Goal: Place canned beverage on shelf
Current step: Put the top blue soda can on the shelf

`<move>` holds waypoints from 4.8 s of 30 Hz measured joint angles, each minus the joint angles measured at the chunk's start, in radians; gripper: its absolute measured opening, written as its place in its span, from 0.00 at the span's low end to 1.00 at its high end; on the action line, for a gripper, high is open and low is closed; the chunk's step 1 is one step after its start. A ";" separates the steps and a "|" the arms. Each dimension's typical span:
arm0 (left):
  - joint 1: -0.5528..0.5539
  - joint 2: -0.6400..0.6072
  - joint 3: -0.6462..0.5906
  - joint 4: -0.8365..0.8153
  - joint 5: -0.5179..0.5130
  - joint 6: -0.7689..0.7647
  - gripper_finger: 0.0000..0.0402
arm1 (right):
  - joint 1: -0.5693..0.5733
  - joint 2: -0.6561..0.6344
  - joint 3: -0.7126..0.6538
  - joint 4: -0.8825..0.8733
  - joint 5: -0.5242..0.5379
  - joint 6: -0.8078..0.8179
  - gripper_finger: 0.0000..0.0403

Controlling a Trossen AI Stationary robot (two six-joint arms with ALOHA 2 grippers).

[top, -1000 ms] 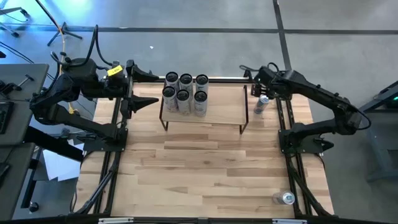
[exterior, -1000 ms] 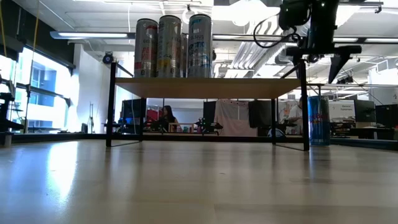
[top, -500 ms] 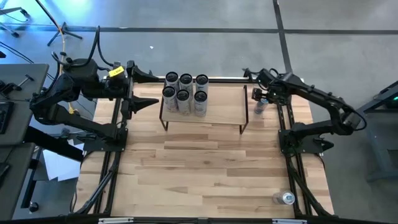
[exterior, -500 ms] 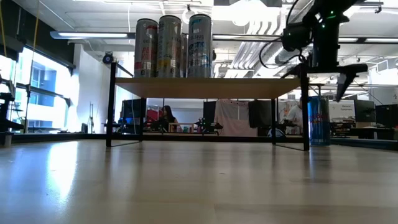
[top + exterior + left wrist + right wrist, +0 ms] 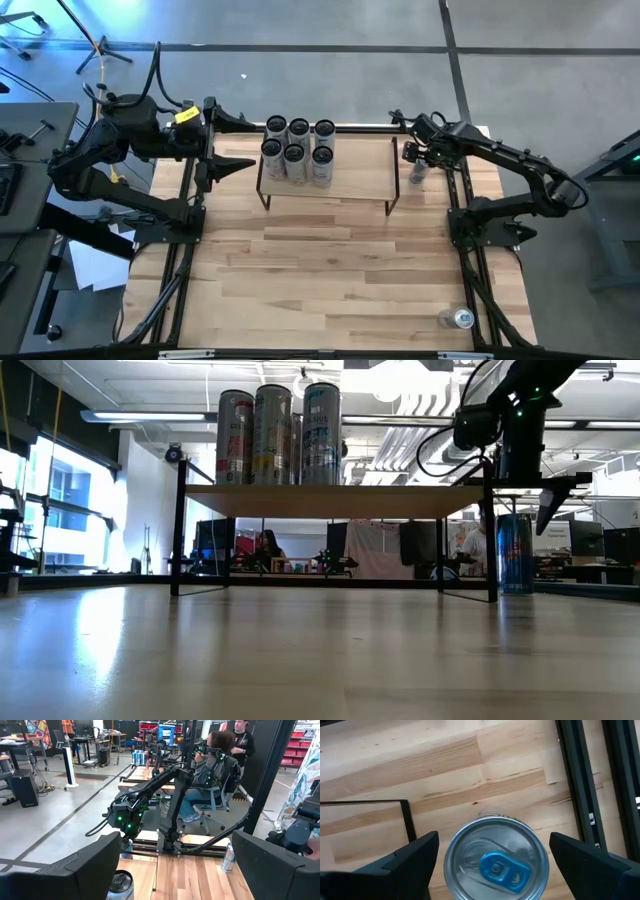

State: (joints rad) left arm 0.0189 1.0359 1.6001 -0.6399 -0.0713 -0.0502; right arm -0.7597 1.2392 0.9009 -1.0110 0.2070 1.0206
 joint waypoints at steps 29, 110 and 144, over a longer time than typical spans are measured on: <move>0.000 0.000 0.000 0.000 0.000 -0.018 0.87 | -0.041 0.037 0.000 0.011 -0.017 0.000 0.88; 0.000 0.000 0.000 -0.021 0.000 -0.054 0.87 | 0.407 0.691 1.454 -0.560 -0.017 -0.441 0.55; 0.000 0.000 0.000 -0.022 0.000 -0.079 0.87 | 0.406 0.779 1.453 -0.548 -0.061 -0.416 0.58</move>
State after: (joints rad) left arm 0.0189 1.0359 1.6001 -0.6617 -0.0711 -0.1295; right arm -0.3534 2.0186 2.3535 -1.5588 0.1459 0.6049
